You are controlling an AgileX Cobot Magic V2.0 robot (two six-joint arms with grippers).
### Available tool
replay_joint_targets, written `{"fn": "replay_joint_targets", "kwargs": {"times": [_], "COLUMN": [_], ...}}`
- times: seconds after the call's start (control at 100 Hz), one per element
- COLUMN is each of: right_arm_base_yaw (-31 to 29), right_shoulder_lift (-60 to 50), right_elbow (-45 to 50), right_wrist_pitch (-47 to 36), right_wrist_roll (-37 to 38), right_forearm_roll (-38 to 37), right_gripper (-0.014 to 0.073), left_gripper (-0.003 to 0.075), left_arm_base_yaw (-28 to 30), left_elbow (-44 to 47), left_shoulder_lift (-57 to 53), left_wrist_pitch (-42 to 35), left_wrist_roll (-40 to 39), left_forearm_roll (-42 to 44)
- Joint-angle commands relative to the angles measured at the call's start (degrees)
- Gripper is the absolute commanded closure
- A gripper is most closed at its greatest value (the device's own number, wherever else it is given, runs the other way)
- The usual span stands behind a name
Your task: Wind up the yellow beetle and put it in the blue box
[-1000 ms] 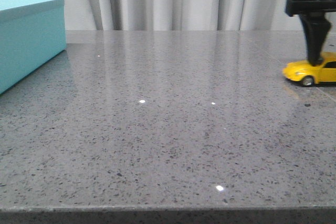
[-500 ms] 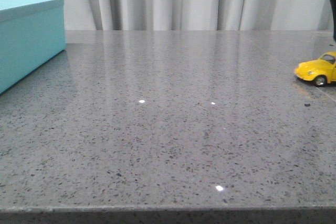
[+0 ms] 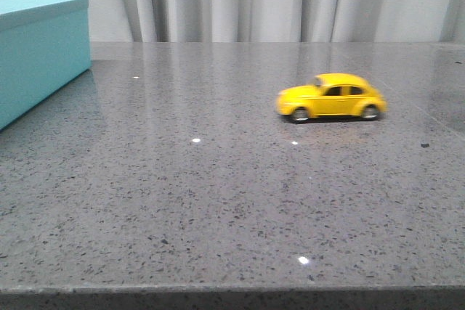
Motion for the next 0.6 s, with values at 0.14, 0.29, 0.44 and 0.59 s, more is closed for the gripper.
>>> {"fn": "replay_joint_targets", "kwargs": {"times": [0.14, 0.29, 0.44, 0.59], "right_arm_base_yaw": [0.0, 0.0, 0.0, 0.0], "right_shoulder_lift": [-2.1, -2.5, -5.7, -10.0], "right_elbow": [-1.2, -1.0, 1.2, 4.2], "right_wrist_pitch": [-3.9, -3.4, -8.8, -13.7], "right_wrist_roll": [-0.9, -3.9, -5.2, -5.4], "right_forearm_roll": [0.2, 2.1, 3.8, 3.9], "right_gripper": [0.0024, 0.0024, 0.0024, 0.0024], "left_gripper": [0.0199, 0.0243, 0.0262, 0.0262], "left_arm_base_yaw": [-0.4, -0.4, -0.4, -1.2], "left_elbow": [-2.2, -2.4, -5.4, -10.5], "left_shoulder_lift": [0.6, 0.7, 2.4, 6.7], "left_wrist_pitch": [-4.6, -3.6, 2.1, 7.2], "left_wrist_roll": [-0.2, -0.2, -0.1, 3.3], "left_forearm_roll": [-1.7, -1.8, -1.8, -2.3]}}
